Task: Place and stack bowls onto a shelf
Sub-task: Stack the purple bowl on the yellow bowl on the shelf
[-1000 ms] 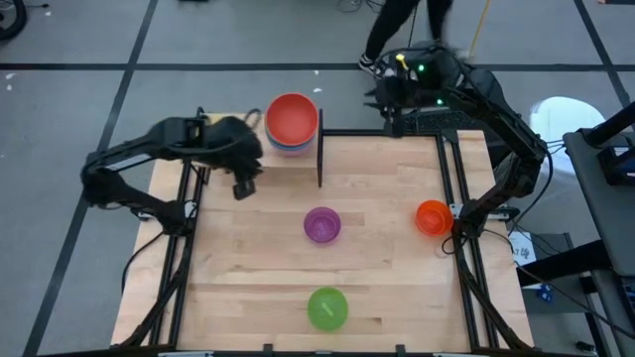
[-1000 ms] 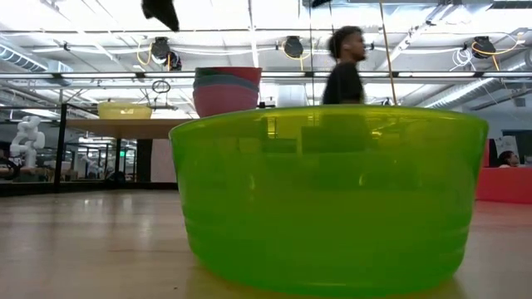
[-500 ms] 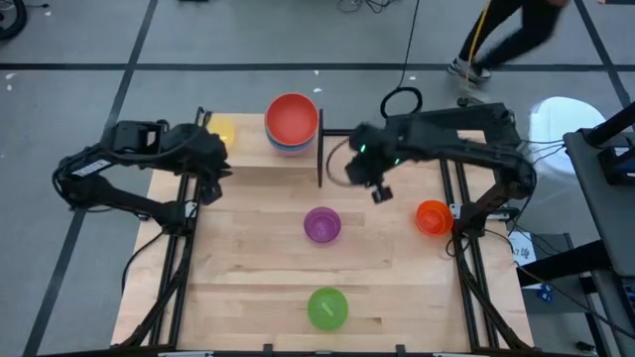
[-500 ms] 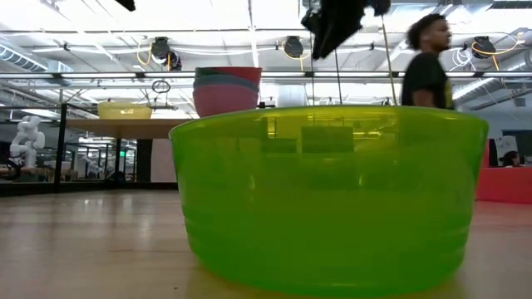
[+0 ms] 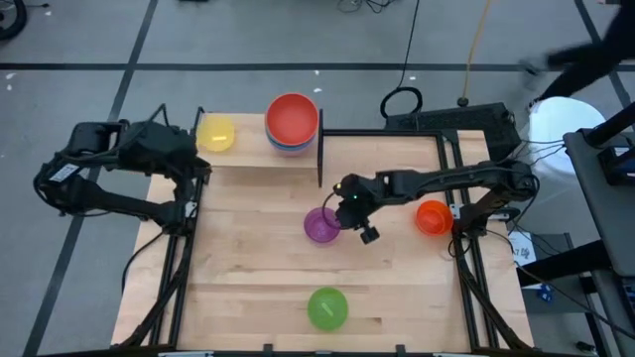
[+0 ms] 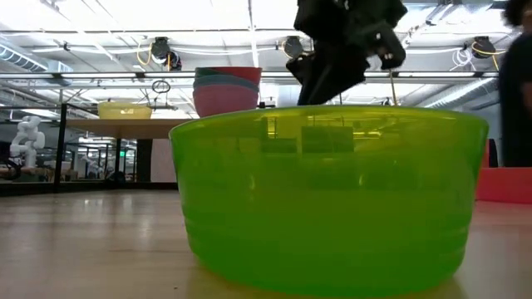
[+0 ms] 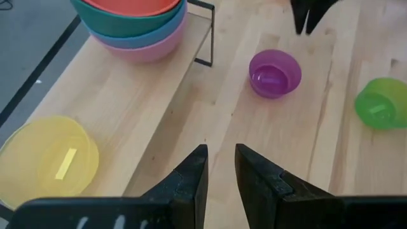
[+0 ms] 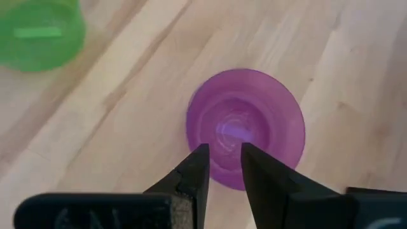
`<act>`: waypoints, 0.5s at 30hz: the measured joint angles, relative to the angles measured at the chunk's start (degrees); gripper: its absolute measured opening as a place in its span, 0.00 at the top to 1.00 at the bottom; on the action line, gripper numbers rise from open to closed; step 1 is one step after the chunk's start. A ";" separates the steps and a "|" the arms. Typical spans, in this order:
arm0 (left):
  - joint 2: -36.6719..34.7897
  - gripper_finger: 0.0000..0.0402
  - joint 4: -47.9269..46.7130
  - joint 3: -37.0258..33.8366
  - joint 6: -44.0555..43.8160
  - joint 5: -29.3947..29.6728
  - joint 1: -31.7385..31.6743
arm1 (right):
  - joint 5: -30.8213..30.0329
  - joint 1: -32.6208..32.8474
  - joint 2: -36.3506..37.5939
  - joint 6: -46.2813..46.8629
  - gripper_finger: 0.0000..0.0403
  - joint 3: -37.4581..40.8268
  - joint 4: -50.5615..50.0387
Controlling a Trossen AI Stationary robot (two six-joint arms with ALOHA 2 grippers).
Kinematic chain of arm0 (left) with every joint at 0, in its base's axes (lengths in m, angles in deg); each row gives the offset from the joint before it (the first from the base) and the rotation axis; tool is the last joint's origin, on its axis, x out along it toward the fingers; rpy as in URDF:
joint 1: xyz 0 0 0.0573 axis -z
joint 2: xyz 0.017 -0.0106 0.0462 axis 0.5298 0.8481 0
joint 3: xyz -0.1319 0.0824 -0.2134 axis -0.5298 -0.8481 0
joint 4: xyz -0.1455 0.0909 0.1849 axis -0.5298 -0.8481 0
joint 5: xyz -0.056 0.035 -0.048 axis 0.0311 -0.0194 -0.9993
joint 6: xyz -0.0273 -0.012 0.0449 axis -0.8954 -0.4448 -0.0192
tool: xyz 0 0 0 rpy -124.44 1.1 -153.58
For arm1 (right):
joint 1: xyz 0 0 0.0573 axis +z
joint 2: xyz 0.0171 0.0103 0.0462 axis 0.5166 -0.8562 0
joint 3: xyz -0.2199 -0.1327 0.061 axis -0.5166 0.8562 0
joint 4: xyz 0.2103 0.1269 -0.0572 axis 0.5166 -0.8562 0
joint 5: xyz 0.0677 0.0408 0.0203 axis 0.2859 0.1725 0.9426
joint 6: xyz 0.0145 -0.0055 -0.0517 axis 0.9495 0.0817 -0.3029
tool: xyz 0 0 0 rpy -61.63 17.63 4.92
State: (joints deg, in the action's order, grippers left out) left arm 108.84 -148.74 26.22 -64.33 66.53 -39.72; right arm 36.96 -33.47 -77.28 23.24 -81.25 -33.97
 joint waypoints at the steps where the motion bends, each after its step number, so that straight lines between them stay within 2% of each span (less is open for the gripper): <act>1: -0.42 0.79 -0.01 0.00 -0.15 0.00 0.00 | -0.31 0.23 0.00 0.27 0.79 1.34 1.64; 6: -1.51 0.79 -0.05 0.00 -0.72 -0.02 0.00 | -0.36 0.68 -2.24 0.88 0.79 5.84 7.56; 15: -1.75 0.79 -0.07 0.00 -2.11 -0.09 0.00 | 0.01 0.72 -10.14 -3.85 0.79 5.90 11.81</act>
State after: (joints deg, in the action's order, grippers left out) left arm 107.09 -148.81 26.22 -66.44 66.45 -39.72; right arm 36.97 -32.76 -87.43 19.40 -75.35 -22.16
